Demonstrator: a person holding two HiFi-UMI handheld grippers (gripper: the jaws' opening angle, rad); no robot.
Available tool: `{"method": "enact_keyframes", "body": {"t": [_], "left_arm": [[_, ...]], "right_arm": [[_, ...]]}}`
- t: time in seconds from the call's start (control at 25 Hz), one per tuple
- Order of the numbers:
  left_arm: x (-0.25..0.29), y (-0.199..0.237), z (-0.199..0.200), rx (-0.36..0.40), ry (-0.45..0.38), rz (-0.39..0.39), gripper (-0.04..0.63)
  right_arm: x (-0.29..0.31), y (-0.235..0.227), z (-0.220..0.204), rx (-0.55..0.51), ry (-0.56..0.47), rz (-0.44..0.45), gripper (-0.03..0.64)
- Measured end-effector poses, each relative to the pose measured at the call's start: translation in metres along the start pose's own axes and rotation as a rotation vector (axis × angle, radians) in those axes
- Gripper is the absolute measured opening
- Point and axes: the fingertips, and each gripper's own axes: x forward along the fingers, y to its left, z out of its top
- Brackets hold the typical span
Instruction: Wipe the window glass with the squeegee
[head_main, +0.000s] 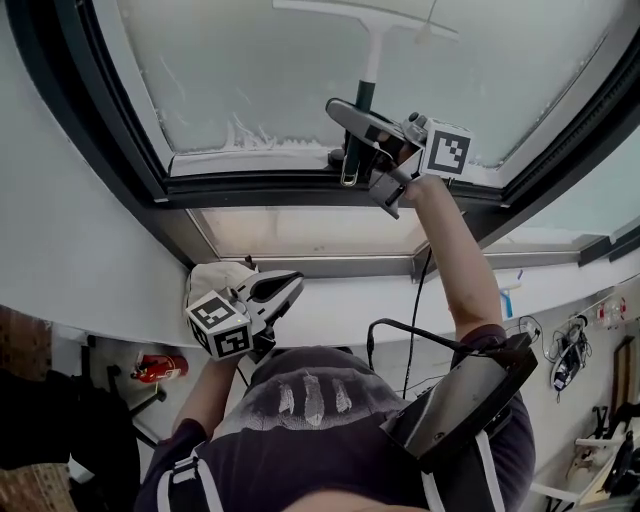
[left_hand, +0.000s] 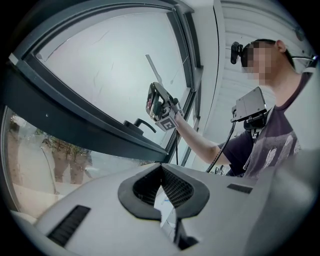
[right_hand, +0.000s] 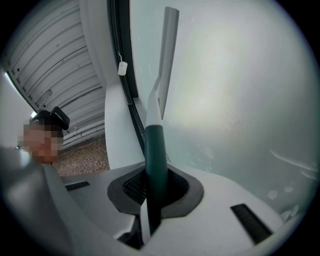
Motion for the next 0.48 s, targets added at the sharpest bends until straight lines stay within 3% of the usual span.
{"method": "enact_keyframes", "body": {"t": [0.48], "left_arm": [[-0.002, 0.001, -0.008, -0.013, 0.009, 0.003, 0.005]], "right_arm": [[-0.01, -0.006, -0.035, 0.068, 0.003, -0.006, 0.032]]}}
